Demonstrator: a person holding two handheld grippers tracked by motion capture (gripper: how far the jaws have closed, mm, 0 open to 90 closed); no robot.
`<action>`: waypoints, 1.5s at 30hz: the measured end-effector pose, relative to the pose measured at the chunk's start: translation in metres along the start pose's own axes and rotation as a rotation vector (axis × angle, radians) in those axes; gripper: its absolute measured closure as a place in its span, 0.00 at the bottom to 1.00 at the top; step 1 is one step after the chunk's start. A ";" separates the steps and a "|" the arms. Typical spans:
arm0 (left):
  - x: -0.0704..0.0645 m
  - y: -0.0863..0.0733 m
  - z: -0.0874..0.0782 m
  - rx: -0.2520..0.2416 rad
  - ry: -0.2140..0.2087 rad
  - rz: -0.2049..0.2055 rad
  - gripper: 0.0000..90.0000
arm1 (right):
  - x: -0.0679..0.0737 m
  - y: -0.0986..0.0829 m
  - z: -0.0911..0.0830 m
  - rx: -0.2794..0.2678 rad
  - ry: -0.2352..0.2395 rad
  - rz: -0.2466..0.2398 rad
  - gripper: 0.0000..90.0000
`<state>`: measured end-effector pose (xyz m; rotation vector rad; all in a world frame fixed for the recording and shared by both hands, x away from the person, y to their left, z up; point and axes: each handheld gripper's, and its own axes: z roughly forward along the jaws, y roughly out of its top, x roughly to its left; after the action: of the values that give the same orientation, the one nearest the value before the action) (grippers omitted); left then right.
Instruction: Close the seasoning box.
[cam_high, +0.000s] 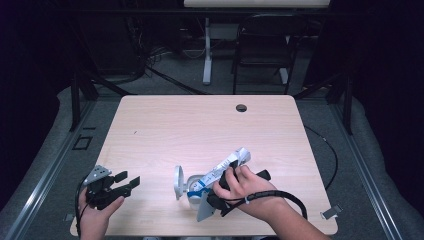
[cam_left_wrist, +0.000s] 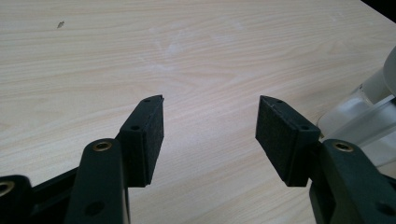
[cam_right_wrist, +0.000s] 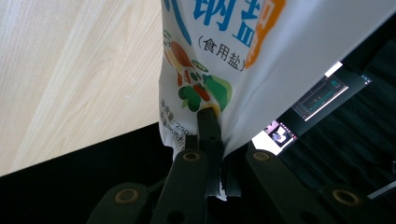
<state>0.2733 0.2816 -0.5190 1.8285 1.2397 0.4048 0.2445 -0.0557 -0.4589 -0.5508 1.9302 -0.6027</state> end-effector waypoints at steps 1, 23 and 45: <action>0.000 0.000 0.000 0.001 0.000 0.000 0.47 | 0.000 0.000 0.000 0.002 -0.004 -0.005 0.99; 0.000 0.000 -0.002 -0.007 -0.003 0.000 0.47 | -0.005 0.009 -0.003 0.027 0.007 -0.072 1.00; -0.060 0.031 -0.031 -0.102 -0.107 0.187 0.54 | -0.002 0.009 0.003 0.008 0.006 -0.034 1.00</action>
<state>0.2432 0.2397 -0.4649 1.8595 0.9626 0.4586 0.2473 -0.0488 -0.4645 -0.5788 1.9264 -0.6342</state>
